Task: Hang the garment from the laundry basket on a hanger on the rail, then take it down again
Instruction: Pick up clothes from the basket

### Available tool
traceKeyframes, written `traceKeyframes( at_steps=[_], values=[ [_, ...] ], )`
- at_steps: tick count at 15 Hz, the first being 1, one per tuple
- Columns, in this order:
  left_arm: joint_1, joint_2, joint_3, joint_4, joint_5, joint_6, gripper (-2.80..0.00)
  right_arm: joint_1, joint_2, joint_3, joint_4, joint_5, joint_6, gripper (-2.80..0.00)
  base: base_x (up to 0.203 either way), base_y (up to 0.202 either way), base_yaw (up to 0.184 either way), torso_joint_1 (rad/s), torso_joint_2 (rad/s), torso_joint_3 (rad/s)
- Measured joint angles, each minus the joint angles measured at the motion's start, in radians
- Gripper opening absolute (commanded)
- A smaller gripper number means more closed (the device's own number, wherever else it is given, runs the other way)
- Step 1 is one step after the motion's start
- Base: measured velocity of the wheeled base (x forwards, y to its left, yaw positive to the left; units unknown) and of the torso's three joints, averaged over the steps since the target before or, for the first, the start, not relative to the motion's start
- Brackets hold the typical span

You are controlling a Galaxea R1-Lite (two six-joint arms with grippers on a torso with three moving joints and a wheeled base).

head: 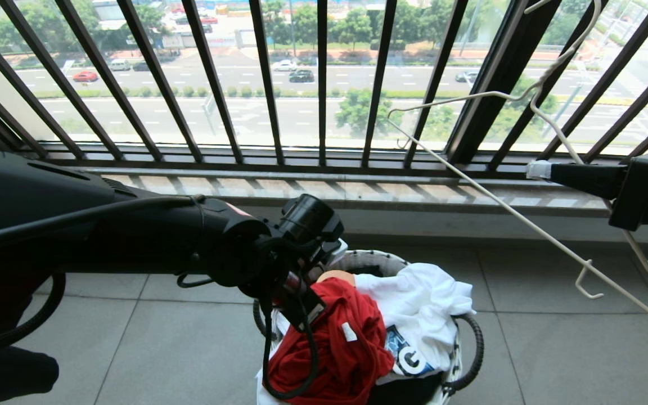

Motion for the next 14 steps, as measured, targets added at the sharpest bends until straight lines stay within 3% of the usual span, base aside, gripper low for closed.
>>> traceKeyframes(
  at_steps=[6,12,14],
  values=[
    [-0.042,0.024,0.026,-0.081,0.005,-0.008,0.0,-0.002,-0.003,0.0,0.0,0.001,0.0,-2.8,0.0,0.0,0.0,0.0,0.0,0.0],
    [-0.041,0.087,0.035,-0.182,0.163,-0.002,0.0,-0.002,-0.005,0.0,-0.001,0.001,0.0,-2.8,0.0,0.0,0.0,0.0,0.0,0.0],
    [-0.041,0.096,0.04,-0.189,0.177,-0.002,0.0,-0.002,-0.005,0.0,-0.001,0.001,0.0,-2.8,0.0,0.0,0.0,0.0,0.0,0.0]
  ],
)
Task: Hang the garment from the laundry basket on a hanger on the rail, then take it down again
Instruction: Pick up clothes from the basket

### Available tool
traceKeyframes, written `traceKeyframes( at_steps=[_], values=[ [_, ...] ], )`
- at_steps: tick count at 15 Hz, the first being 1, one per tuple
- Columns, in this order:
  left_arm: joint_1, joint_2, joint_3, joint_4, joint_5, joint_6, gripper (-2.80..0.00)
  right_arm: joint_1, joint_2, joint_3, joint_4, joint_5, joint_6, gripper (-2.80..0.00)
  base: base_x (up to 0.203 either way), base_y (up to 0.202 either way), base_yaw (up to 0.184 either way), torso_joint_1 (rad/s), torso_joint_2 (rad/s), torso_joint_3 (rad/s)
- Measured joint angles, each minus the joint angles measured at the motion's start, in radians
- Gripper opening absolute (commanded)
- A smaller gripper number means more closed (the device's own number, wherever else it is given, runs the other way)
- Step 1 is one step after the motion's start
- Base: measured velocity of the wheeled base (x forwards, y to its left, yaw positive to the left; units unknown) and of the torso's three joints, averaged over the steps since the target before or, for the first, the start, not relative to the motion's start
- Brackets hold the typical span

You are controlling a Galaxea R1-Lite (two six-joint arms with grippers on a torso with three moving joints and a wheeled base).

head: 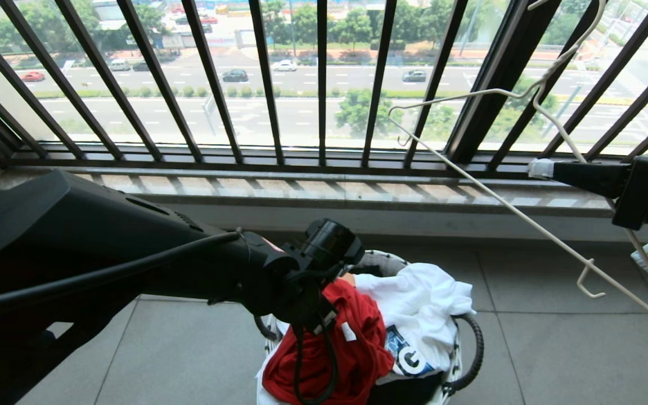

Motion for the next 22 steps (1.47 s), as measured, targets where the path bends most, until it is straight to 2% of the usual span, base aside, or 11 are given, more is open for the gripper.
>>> traceKeyframes(
  at_steps=[11,15,18,22],
  values=[
    [0.068,-0.06,-0.006,0.0,0.016,0.014,0.0,0.0,0.0,0.0,0.0,0.0,0.0,-2.8,0.0,0.0,0.0,0.0,0.0,0.0],
    [0.063,-0.05,0.001,0.0,0.042,0.023,0.0,0.0,0.0,0.0,0.0,0.0,-0.001,-2.8,0.0,0.0,0.0,0.0,0.0,0.0],
    [0.052,-0.039,0.02,0.0,0.046,0.045,0.0,0.0,0.0,0.0,0.0,0.0,0.0,-2.8,0.0,0.0,0.0,0.0,0.0,0.0],
    [0.042,-0.029,0.024,-0.005,0.046,0.043,0.0,0.0,0.0,-0.001,0.0,0.0,0.0,-2.8,0.0,0.0,0.0,0.0,0.0,0.0]
  ],
)
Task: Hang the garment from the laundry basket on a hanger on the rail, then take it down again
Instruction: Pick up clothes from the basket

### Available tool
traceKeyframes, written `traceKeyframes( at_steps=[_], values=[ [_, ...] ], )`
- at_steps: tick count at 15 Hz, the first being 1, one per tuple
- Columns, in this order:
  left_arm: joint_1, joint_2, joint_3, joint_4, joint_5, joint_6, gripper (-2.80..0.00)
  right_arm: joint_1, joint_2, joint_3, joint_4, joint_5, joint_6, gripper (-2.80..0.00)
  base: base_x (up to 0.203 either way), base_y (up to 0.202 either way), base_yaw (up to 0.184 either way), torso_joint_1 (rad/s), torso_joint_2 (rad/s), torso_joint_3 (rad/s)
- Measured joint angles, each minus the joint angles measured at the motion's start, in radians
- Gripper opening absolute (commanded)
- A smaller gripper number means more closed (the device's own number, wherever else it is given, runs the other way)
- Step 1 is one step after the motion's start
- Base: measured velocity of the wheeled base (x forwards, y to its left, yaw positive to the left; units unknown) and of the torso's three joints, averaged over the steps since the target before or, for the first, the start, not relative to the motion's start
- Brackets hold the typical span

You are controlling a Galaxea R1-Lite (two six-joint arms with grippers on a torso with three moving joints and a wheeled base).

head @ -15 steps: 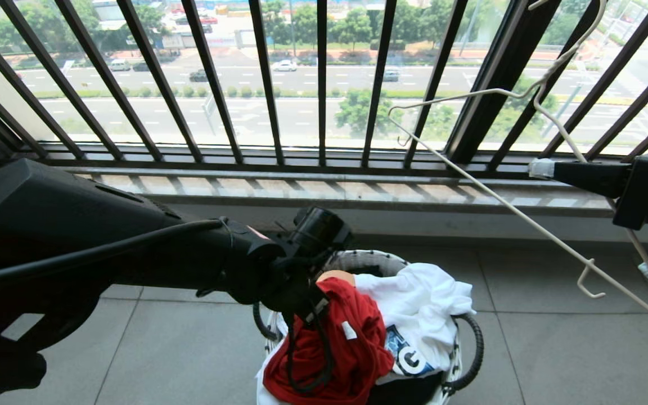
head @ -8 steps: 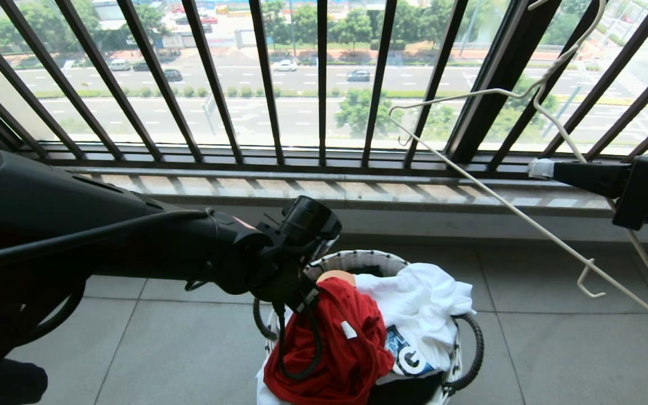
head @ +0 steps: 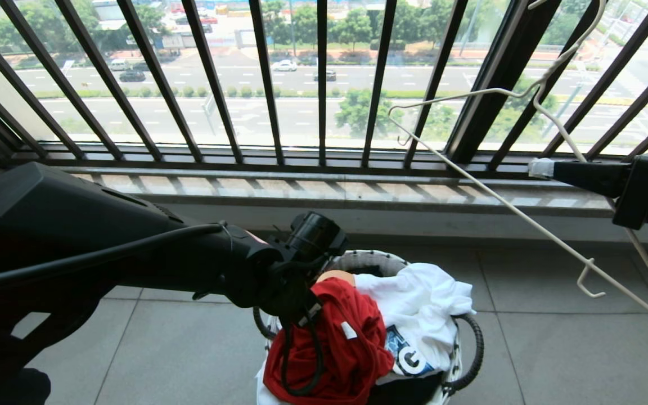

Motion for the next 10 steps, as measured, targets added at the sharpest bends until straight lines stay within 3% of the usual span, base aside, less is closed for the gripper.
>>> traceKeyframes(
  at_steps=[5,10],
  values=[
    [-0.008,0.054,-0.001,-0.157,0.009,0.002,0.0,-0.001,0.0,0.001,-0.011,-0.001,0.0,-2.8,0.0,0.0,0.0,0.0,0.0,0.0],
    [-0.007,0.082,-0.003,-0.164,0.011,0.003,0.0,-0.002,0.0,0.001,-0.012,-0.001,0.0,-2.8,0.0,0.0,0.0,0.0,0.0,0.0]
  ],
)
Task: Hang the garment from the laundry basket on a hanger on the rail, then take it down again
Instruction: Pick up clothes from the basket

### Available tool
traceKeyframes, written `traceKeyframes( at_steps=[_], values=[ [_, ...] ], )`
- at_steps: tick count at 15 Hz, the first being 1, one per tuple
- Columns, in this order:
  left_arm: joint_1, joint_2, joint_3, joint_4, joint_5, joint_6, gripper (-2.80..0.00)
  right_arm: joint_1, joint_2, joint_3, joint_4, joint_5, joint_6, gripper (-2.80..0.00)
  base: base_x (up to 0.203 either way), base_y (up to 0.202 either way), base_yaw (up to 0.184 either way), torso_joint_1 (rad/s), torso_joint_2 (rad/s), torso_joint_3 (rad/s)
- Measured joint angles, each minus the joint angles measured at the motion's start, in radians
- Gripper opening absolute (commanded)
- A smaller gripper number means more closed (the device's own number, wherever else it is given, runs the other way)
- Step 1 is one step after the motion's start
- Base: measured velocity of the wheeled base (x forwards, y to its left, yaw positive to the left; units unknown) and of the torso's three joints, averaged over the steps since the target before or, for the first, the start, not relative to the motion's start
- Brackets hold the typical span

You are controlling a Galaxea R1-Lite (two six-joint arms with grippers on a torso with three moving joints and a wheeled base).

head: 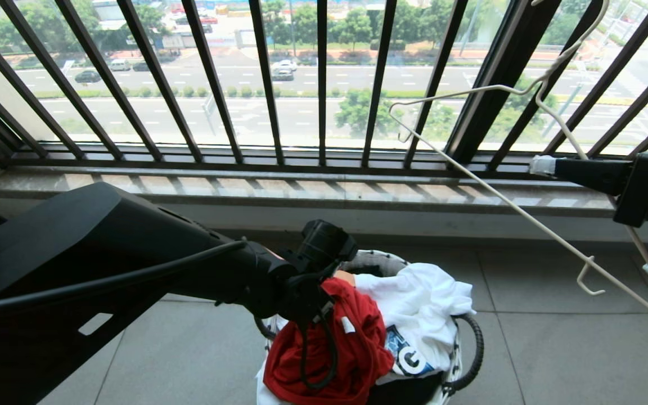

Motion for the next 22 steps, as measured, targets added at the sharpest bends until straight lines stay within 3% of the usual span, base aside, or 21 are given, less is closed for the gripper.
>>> traceKeyframes(
  at_steps=[2,3,11,16,19,22],
  values=[
    [0.0,0.002,0.0,0.0,0.0,0.0,0.0,-0.001,0.0,0.0,0.0,0.0,0.0,-2.8,0.0,0.0,0.0,0.0,0.0,0.0],
    [0.001,0.002,0.0,0.0,0.0,0.0,-2.8,-0.001,0.0,0.0,0.0,0.0,0.0,-2.8,0.0,0.0,0.0,0.0,0.0,0.0],
    [0.013,-0.005,-0.004,0.0,-0.001,0.0,-2.8,-0.001,0.0,-0.001,-0.001,0.0,0.0,-2.8,0.0,0.0,0.0,0.0,0.0,0.0],
    [0.068,-0.123,-0.015,0.025,-0.024,-0.007,-2.8,-0.002,-0.005,-0.008,0.006,-0.003,0.001,-2.8,0.0,0.0,0.0,0.0,0.0,0.0],
    [0.077,-0.219,-0.016,0.129,-0.134,-0.044,-2.8,-0.001,-0.004,-0.039,0.081,-0.004,0.002,-2.8,0.0,0.0,0.0,0.0,0.0,0.0],
    [0.08,-0.276,-0.037,0.191,-0.258,-0.074,-2.8,-0.001,-0.001,-0.104,0.244,0.0,0.0,-2.8,0.0,0.0,0.0,0.0,0.0,0.0]
  ],
)
